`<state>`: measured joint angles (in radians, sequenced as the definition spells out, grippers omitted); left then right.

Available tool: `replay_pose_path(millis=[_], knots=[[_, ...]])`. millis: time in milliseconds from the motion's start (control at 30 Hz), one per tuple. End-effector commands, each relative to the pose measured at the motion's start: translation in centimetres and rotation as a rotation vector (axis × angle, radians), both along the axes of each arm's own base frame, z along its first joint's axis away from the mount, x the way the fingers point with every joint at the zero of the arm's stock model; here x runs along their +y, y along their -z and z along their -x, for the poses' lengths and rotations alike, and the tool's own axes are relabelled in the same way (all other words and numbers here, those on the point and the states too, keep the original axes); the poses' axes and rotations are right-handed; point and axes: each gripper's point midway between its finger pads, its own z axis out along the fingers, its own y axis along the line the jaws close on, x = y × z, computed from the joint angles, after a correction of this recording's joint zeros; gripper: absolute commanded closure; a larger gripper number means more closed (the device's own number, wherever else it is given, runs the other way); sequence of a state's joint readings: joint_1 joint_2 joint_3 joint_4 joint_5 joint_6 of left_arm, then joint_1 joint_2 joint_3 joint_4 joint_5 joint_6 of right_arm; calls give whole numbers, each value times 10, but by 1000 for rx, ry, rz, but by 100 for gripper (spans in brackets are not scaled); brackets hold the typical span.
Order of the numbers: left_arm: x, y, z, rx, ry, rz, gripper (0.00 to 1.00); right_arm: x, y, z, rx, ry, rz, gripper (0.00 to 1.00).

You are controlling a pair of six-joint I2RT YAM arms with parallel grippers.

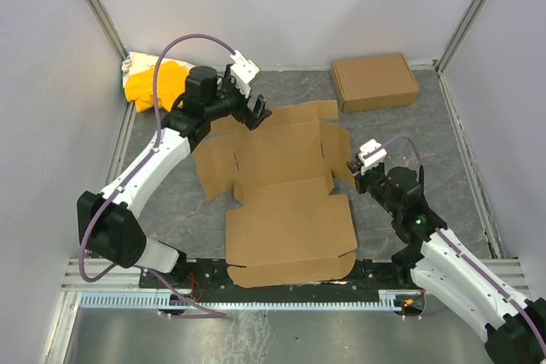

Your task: Fold the paper box

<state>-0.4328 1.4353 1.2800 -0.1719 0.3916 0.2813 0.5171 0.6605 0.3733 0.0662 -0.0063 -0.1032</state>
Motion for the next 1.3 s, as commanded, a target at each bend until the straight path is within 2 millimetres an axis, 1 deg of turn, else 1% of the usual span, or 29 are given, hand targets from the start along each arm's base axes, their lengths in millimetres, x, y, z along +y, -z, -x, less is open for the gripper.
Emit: replay_pose_path(millis=[0,133,300,500,600,700,767,800,867,933,1000,1067,1133,1167,1200,1233,1267], knots=[[-14,-17,12,-14,206,66,5,7,-26,-1,-122,-50,-25,98],[-16,-5,5,28,216,42,5,7,-21,3,-118,-55,-35,98],[-12,6,-5,42,170,15,5,6,-10,9,-115,-54,-61,98],[-7,30,-19,57,121,-38,5,4,-6,12,-112,-51,-71,98],[-8,34,-24,59,116,-46,4,4,-6,13,-115,-54,-72,98],[-15,36,-22,60,142,-54,4,5,-6,13,-116,-59,-72,98],[-18,41,-18,70,161,-68,5,5,-5,14,-114,-60,-72,98],[-19,45,-17,78,166,-79,7,5,-6,13,-116,-60,-73,98],[-22,53,-11,87,187,-105,17,4,-6,13,-115,-55,-72,98],[-23,59,-6,89,185,-124,41,3,-4,12,-109,-44,-69,98],[-22,62,-4,78,159,-146,63,0,-4,11,-106,-24,-70,98],[-18,59,-4,55,128,-159,79,-5,-3,8,-99,13,-68,98],[-14,52,-6,32,94,-160,93,-12,-3,4,-86,66,-75,97],[-13,47,-6,19,80,-158,97,-17,-4,2,-76,99,-85,94],[-12,43,-6,11,71,-156,97,-23,-5,0,-70,143,-94,88],[-12,40,-6,4,62,-154,97,-26,-7,-2,-60,177,-113,74],[-11,36,-6,-2,52,-151,97,-32,-8,-4,-52,218,-124,63]])
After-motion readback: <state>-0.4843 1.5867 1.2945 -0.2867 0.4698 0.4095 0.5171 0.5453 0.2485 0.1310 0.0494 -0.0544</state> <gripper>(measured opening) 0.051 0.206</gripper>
